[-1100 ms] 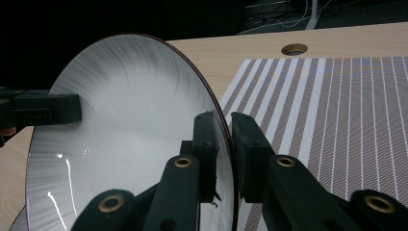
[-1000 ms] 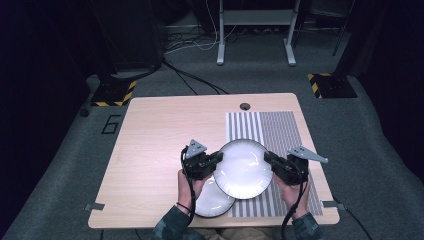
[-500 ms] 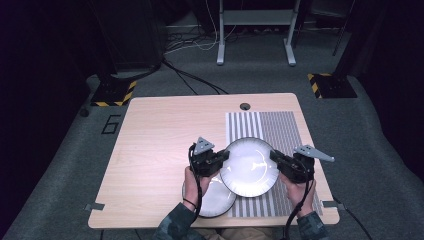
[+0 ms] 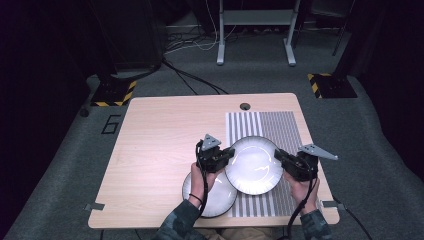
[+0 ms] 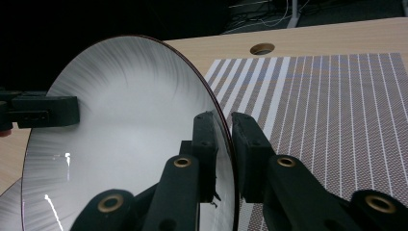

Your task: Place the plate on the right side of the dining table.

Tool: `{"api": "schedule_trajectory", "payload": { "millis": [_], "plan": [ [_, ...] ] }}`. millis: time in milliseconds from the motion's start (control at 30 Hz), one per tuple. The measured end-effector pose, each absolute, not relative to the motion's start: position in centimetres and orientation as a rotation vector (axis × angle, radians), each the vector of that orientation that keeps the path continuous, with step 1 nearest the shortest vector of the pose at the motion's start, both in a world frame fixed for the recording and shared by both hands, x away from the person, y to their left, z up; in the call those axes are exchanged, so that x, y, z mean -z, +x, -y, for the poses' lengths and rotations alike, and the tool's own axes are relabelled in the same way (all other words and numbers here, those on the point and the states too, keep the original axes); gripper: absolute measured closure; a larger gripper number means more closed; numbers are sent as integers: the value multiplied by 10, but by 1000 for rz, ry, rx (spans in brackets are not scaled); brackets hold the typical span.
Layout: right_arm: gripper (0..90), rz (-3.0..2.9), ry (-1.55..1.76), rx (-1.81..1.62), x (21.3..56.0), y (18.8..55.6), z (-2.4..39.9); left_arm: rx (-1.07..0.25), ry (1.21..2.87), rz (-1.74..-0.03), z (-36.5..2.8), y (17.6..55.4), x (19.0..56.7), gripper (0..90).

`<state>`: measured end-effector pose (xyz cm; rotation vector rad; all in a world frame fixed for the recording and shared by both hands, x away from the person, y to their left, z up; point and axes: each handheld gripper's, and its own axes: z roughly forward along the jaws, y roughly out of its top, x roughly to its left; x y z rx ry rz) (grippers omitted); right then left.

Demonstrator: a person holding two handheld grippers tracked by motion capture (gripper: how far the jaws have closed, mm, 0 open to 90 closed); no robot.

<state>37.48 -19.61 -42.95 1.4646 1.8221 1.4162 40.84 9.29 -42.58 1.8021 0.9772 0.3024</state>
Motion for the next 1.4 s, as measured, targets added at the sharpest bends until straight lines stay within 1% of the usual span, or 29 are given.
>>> {"api": "schedule_trajectory", "payload": {
  "millis": [767, 1400],
  "plan": [
    [807, -1824, 1483, -1372, 439, 389, 208, -286, 1814, -981, -79, 427, 431, 821],
    [803, -1813, 1472, -1358, 439, 405, 216, -321, 1832, -979, -66, 442, 430, 817]
  ]
}}
